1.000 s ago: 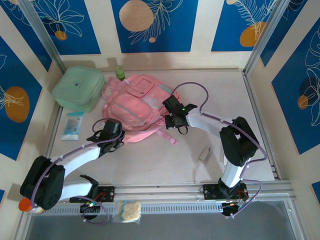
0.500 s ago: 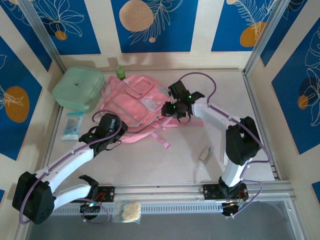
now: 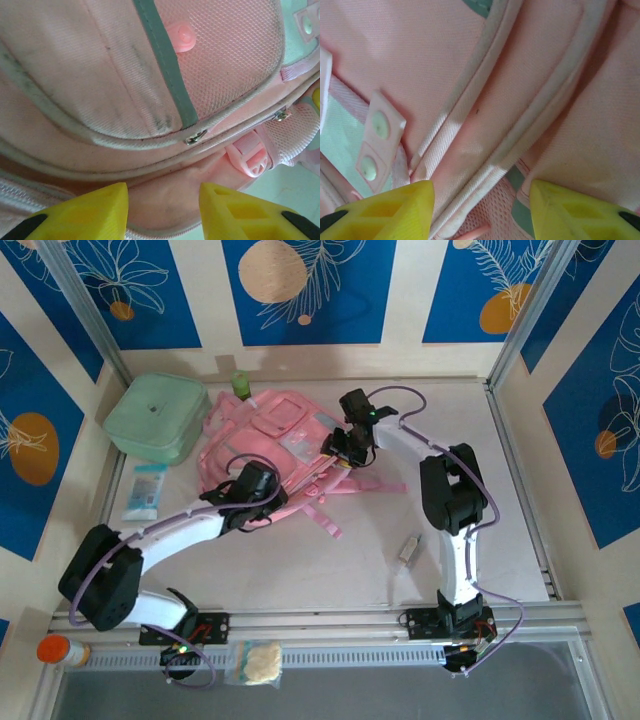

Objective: Pack books, pencil case, and school supplies into a backpack

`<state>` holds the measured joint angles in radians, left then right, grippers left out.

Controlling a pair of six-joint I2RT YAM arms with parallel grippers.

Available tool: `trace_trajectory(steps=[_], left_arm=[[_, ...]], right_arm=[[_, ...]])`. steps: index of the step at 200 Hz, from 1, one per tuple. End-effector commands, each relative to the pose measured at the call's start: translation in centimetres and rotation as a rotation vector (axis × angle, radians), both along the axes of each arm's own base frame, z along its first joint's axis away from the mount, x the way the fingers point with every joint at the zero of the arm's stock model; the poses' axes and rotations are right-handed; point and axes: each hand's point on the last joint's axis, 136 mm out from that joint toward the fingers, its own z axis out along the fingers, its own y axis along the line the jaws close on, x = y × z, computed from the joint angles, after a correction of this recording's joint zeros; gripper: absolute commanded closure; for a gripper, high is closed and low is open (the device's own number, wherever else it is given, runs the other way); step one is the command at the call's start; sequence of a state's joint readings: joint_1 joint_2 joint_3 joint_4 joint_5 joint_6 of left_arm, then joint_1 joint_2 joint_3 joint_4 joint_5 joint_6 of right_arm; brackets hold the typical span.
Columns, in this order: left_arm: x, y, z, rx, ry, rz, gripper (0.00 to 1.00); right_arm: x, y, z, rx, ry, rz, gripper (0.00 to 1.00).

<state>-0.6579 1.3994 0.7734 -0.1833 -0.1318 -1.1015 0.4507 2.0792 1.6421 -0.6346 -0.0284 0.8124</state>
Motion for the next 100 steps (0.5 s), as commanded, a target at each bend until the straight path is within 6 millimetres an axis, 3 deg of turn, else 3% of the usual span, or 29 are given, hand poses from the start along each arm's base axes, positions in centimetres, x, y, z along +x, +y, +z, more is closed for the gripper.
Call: trace_trajectory(steps=[1, 39, 61, 83, 100], left_arm=[[0.3, -0.9, -0.5, 0.018, -0.005, -0.04, 0.62], [-1.5, -1.2, -3.8, 0.058, 0.067, -0.08, 0.67], [-2.5, -1.4, -5.1, 0.071, 0.091, -0.11, 0.68], [-3.3, -0.2, -6.5, 0.136, 0.139, -0.103, 0.69], [-3.5, 0.3, -6.6, 0.143, 0.132, -0.089, 0.7]], right_arm=[[-0.4, 1.1, -0.4, 0.016, 0.05, -0.003, 0.5], [0.4, 0.9, -1.8, 0.002, 0.05, -0.027, 0.52], [0.8, 1.0, -2.2, 0.0, 0.041, -0.014, 0.6], [0.7, 1.3, -0.6, 0.029, 0.033, -0.015, 0.61], [-0.2, 1.4, 0.7, 0.006, 0.006, -0.031, 0.52]])
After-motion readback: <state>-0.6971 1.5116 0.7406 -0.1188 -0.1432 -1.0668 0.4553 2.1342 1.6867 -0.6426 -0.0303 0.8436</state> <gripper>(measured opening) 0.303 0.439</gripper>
